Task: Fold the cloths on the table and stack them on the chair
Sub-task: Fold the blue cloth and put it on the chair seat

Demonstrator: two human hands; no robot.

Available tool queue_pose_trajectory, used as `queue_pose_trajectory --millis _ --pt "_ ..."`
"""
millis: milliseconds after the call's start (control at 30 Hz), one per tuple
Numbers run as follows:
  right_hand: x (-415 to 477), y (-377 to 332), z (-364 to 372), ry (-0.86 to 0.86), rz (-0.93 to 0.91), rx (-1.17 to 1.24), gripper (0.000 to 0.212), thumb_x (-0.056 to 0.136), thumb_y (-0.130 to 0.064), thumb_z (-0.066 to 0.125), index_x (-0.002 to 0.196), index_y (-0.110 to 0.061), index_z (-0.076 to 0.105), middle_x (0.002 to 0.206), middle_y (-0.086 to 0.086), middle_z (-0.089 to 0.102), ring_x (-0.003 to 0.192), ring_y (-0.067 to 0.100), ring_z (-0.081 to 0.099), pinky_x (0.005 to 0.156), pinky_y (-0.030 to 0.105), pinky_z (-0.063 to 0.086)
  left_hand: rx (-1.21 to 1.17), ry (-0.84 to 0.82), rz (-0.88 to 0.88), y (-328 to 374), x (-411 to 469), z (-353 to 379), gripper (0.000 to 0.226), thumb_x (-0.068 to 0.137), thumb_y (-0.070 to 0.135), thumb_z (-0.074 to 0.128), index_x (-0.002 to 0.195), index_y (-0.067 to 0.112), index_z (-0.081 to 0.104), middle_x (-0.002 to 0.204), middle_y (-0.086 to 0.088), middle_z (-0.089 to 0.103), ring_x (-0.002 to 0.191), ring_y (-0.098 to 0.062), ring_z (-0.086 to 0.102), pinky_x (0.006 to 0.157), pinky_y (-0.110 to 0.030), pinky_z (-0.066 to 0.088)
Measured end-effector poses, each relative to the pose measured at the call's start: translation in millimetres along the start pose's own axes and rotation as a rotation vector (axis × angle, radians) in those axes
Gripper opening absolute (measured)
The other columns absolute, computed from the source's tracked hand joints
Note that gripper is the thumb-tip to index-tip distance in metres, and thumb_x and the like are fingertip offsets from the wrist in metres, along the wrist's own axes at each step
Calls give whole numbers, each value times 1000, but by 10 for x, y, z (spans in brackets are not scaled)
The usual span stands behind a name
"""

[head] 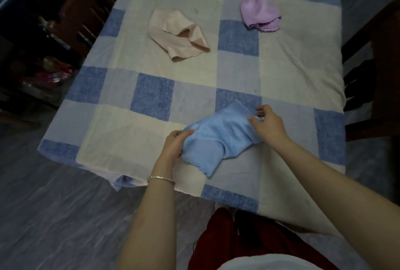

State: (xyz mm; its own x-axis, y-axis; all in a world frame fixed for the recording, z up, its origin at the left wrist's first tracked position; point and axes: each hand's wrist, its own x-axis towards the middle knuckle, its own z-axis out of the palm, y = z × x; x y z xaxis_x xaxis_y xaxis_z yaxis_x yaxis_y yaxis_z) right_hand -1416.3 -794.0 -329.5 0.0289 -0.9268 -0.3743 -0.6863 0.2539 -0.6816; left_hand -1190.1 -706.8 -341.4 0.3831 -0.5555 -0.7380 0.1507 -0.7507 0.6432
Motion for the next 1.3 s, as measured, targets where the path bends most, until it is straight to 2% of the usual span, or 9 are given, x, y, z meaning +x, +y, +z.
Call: queue_pose_trajectory --millis 133,300,467,567,733,833,967,1133,1300 --pt "1 100 20 -11 -14 -115 52 90 -25 58 136 -5 42 137 17 49 124 32 47 100 35 37 125 207 78 -198 53 -13 32 77 21 66 105 8 57 97 -8 61 92 -25 60 75 -29 43" --pt "-13 207 -1 18 6 -209 53 85 -27 61 133 -6 47 134 17 47 123 33 47 100 39 38 306 330 28 -326 -28 -46 34 80 35 60 95 4 58 94 -11 62 90 -27 59 72 -28 38" --pt "-44 244 3 23 56 -229 45 84 -24 62 122 -3 52 126 18 49 114 34 51 95 42 41 418 -27 -368 -148 -217 48 63 85 60 41 87 1 63 66 -14 66 49 -22 61 48 -17 44" --pt "-68 259 20 25 77 -211 36 82 -21 62 111 -2 53 117 18 55 105 35 55 86 39 43 523 -165 -434 -78 -234 138 68 76 70 50 92 5 64 80 -9 70 59 -16 63 56 -21 43" --pt "-88 275 -2 49 103 -198 26 83 -16 60 106 -3 56 110 18 61 101 35 57 80 36 43 549 -202 -275 -87 -212 265 19 86 29 62 79 12 57 70 0 56 53 -9 54 50 -19 43" --pt "-98 283 -27 81 91 -191 15 84 -14 58 94 -5 63 102 18 65 95 34 60 76 34 44 551 -229 -296 -82 -254 328 24 89 23 59 68 13 51 68 0 56 41 -5 55 35 -13 41" --pt "-80 292 -50 50 92 -198 23 83 -20 63 100 -5 65 107 18 65 100 34 60 80 34 46 641 -260 -358 -111 -309 378 29 84 37 64 76 14 49 70 1 60 59 -9 54 57 -22 37" --pt "-91 310 -64 31 93 -174 28 80 -14 65 106 -4 58 106 17 64 99 34 59 73 30 39 613 -201 -332 -155 -270 350 28 90 19 58 65 12 47 45 2 54 54 -8 46 52 -19 36" --pt "-97 314 -65 72 111 -151 16 81 -12 60 95 -9 66 101 17 69 97 35 61 79 33 46 387 -48 -134 -198 -170 245 18 92 4 48 75 3 52 69 -11 50 67 -21 53 63 -28 42"
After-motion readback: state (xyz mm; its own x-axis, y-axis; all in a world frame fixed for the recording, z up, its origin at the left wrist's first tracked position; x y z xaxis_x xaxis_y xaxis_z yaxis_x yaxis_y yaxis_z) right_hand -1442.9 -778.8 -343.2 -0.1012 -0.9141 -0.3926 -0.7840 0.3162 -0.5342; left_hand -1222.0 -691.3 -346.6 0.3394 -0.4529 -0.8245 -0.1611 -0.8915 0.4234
